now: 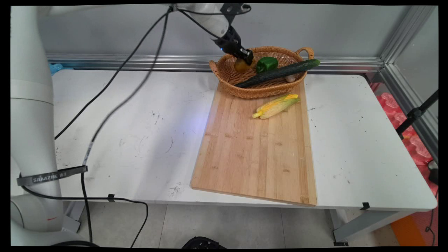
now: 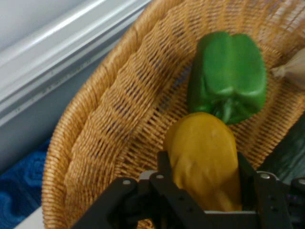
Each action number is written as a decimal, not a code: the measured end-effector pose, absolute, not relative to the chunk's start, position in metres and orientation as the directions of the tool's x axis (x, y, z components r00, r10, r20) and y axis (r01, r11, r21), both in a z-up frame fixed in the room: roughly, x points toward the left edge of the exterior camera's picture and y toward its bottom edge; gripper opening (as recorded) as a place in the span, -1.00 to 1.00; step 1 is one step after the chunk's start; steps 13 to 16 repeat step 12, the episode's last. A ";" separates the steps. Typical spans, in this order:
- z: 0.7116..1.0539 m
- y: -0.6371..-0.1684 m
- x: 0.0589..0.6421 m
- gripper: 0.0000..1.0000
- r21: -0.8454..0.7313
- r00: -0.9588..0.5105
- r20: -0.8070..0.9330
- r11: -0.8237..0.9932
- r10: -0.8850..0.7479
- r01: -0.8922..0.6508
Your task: Place the picked object in the vegetable basket
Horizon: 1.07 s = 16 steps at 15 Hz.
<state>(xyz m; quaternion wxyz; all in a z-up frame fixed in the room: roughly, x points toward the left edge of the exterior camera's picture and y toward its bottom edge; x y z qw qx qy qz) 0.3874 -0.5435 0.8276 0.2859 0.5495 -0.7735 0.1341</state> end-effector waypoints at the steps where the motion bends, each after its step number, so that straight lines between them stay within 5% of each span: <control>1: 0.820 -0.546 0.388 -1.00 0.113 -0.225 0.581 0.351 -0.782 -0.929; 8: 0.794 -0.552 0.393 -1.00 0.124 -0.216 0.547 0.333 -0.809 -0.935; 9: 0.793 -0.552 0.394 1.00 0.123 -0.220 0.547 0.338 -0.807 -0.933; 16: 0.800 -0.549 0.393 1.00 0.120 -0.239 0.563 0.364 -0.791 -0.924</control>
